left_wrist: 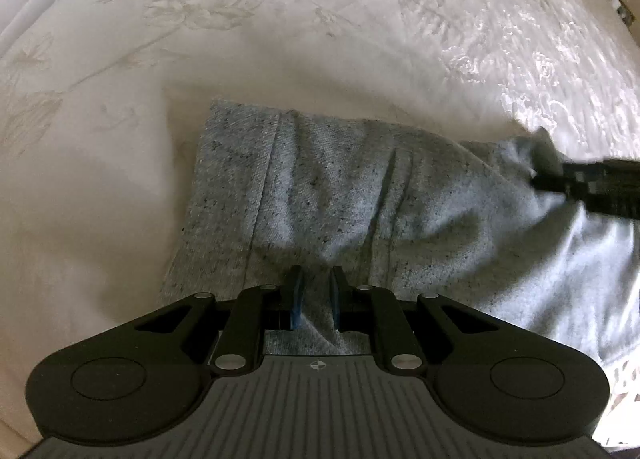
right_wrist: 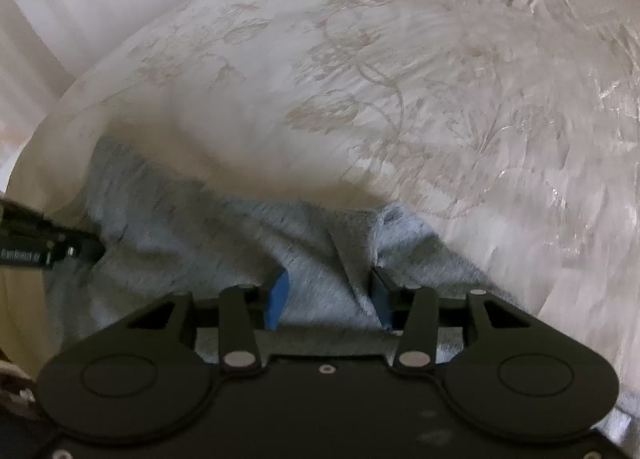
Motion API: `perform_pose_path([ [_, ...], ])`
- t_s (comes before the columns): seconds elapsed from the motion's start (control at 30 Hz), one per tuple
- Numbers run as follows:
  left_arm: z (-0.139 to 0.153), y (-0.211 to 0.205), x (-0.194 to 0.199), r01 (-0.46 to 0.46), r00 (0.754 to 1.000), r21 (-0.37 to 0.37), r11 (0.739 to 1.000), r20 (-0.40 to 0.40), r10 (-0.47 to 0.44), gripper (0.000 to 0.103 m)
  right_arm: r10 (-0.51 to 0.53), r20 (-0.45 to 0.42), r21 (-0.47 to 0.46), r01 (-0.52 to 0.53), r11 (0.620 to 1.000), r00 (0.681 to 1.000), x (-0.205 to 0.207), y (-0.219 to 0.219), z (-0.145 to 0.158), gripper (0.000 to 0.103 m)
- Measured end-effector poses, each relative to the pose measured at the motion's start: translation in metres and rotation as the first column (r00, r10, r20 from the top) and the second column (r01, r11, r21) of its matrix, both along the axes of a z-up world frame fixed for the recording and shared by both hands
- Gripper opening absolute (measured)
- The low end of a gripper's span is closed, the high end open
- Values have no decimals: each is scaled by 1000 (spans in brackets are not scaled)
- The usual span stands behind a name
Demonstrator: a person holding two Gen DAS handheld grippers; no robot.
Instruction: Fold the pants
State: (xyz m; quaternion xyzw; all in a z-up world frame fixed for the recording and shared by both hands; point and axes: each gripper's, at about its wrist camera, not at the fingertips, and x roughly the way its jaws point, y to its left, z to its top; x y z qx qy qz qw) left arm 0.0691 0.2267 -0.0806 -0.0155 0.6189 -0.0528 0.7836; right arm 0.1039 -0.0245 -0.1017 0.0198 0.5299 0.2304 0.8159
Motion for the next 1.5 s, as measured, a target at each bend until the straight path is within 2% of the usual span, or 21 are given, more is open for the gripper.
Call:
perform_pose_path([
  [0.1, -1, -1, 2, -6, 1000, -6, 1000, 2, 6, 14, -56, 5, 31, 56, 998, 998, 20, -5, -1, 48],
  [0.2, -1, 0, 0, -14, 1000, -7, 1000, 4, 14, 14, -59, -47, 100, 63, 993, 997, 42, -9, -7, 48],
  [0.27, -1, 1, 1, -15, 1000, -6, 1000, 5, 15, 14, -46, -91, 143, 59, 988, 995, 51, -10, -11, 42],
  [0.3, 0, 1, -1, -15, 1000, -6, 1000, 6, 15, 14, -41, -104, 148, 56, 987, 994, 53, -10, -13, 36],
  [0.4, 1, 3, -2, -19, 1000, -10, 1000, 11, 19, 14, -41, -111, 134, 56, 989, 993, 49, -13, -16, 6],
  [0.47, 3, 4, -3, -19, 1000, -11, 1000, 18, 19, 14, -59, -108, 141, 74, 987, 992, 44, -17, -12, 4],
  [0.5, 3, 5, -6, -18, 1000, -13, 1000, 24, 18, 14, -77, -79, 132, 87, 987, 994, 42, -17, -6, 3],
  [0.57, 5, 7, -11, -18, 999, -23, 1000, 40, 19, 14, -117, 19, 99, 114, 988, 993, 39, -19, 13, 3],
  [0.6, 5, 7, -13, -16, 999, -23, 1000, 44, 17, 14, -146, 30, 88, 143, 986, 989, 44, -18, 14, 2],
  [0.77, 8, 7, -19, 2, 999, -15, 1000, 50, -1, 14, -163, -34, -17, 162, 987, 986, 60, 4, -20, 3],
  [0.87, 17, 6, -16, 2, 998, -6, 1000, 55, -1, 14, -190, -45, -3, 190, 982, 981, 60, 2, -25, 5],
  [0.93, 27, 0, -13, 19, 996, 7, 1000, 87, -20, 14, -208, -42, 9, 209, 978, 977, 59, -5, -20, 19],
  [1.0, 36, -5, -8, 48, 990, 7, 999, 136, -48, 14, -247, -5, 31, 247, 969, 969, 54, -12, -6, 27],
  [1.03, 38, -8, -5, 57, 987, 3, 998, 149, -57, 14, -273, 30, 46, 272, 961, 961, 48, -19, 6, 31],
  [1.2, 25, -13, 2, 52, 990, -7, 999, 129, -51, 14, -309, 103, 109, 298, 948, 945, 2, -38, 38, 31],
  [1.3, 9, -9, -7, 58, 995, 31, 998, 79, -60, 14, -325, 64, 93, 319, 943, 944, -37, -44, 35, 31],
  [1.5, 11, -1, -22, 76, 993, 34, 997, 86, -79, 14, -355, -90, -11, 355, 935, 931, -121, -42, -1, 31],
])
